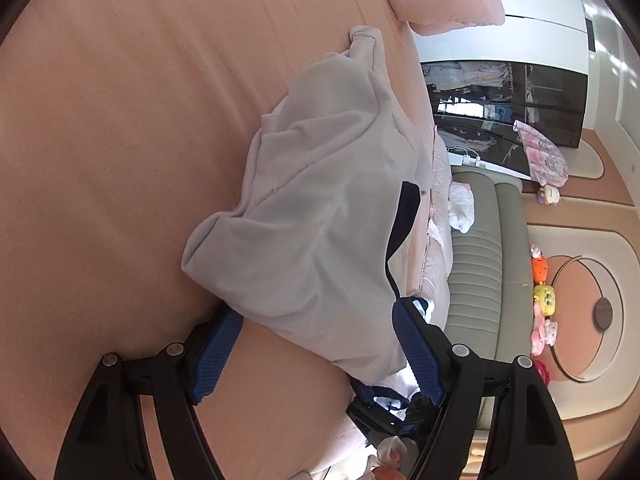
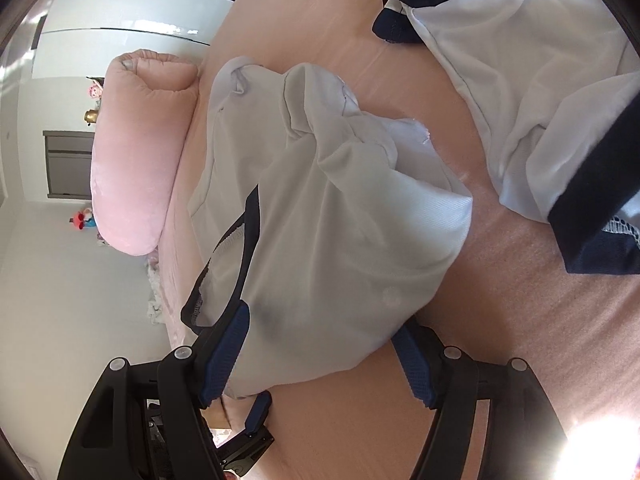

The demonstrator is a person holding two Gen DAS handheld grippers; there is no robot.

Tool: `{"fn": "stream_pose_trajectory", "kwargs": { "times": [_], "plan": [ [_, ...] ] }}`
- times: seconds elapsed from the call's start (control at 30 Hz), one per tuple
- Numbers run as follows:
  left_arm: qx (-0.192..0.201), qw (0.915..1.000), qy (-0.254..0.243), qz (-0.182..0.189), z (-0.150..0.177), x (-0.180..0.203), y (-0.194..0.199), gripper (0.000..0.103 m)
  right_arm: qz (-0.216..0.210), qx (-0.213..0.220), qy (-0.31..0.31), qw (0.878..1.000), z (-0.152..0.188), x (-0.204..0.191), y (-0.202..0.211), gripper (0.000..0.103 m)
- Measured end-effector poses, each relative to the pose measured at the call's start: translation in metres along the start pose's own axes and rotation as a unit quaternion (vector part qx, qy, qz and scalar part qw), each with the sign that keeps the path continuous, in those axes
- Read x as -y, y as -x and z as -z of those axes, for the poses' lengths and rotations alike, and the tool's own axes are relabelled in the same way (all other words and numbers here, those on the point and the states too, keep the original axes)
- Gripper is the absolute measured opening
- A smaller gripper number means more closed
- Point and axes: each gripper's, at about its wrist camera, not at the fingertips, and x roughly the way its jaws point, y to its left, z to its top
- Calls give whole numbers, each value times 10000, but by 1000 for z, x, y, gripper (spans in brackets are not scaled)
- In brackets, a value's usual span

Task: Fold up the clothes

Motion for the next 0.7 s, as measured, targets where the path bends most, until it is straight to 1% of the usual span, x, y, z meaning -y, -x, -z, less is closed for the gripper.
{"fn": "stream_pose_trajectory", "kwargs": {
  "times": [0.17, 0.27, 0.4, 0.53, 0.57, 0.63, 0.67, 0.7],
  "plan": [
    [82, 9998, 154, 71, -8, 2, -6, 77, -240, 75, -205, 9995, -9, 6, -5, 71],
    [127, 9996, 227, 91, -12, 4, -9, 82, -327, 219, -258, 9989, -11, 8, -6, 71],
    [235, 9992, 309, 37, -16, 7, -13, 85, -284, 373, -319, 9984, -13, 6, -10, 71],
    [313, 9984, 458, -60, -18, 7, -16, 85, -111, 427, -202, 9988, -15, 2, -14, 70],
    [316, 9983, 471, -130, -18, 8, -17, 84, -40, 419, -134, 9990, -15, 0, -15, 68],
    [323, 9979, 474, -305, -18, 11, -19, 82, 169, 457, -24, 9988, -14, -2, -17, 59],
    [337, 9974, 499, -390, -18, 11, -19, 78, 240, 488, 31, 9985, -13, -2, -17, 54],
    [364, 9967, 543, -475, -17, 11, -19, 69, 297, 515, 108, 9982, -13, -2, -18, 51]
  ]
}}
